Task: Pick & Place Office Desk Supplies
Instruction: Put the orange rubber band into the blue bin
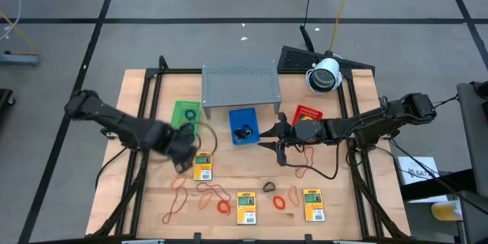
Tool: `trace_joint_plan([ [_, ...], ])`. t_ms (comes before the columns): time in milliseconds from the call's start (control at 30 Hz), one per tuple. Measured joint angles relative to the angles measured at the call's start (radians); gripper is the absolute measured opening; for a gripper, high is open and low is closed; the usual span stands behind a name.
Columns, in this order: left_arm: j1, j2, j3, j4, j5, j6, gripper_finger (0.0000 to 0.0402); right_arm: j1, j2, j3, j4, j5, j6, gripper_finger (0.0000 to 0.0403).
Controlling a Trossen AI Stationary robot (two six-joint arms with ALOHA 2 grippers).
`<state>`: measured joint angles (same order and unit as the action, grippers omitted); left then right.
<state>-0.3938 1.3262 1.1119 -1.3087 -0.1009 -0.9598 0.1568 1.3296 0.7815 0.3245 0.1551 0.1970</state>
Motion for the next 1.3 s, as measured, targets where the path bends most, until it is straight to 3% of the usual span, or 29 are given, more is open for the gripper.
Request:
trace_joint_plan([
  [200,-0.286,0.0,-0.072,0.243,-0.049,-0.176,0.0198,0.0,0.0,0.0,0.0,0.0,0.0,0.013],
  [500,-0.599,0.0,-0.249,0.466,-0.246,-0.418,0.0198,0.002,0.0,0.0,0.016,-0.001,0.05,0.013],
  [833,-0.657,0.0,-0.414,0.622,-0.243,-0.455,0.0198,0.042,0.0,0.0,0.026,-0.003,0.077,0.013],
  [1300,-0.701,0.0,-0.526,0.747,-0.197,-0.411,0.0198,0.077,0.0,0.0,0.093,0.0,0.052,0.013],
])
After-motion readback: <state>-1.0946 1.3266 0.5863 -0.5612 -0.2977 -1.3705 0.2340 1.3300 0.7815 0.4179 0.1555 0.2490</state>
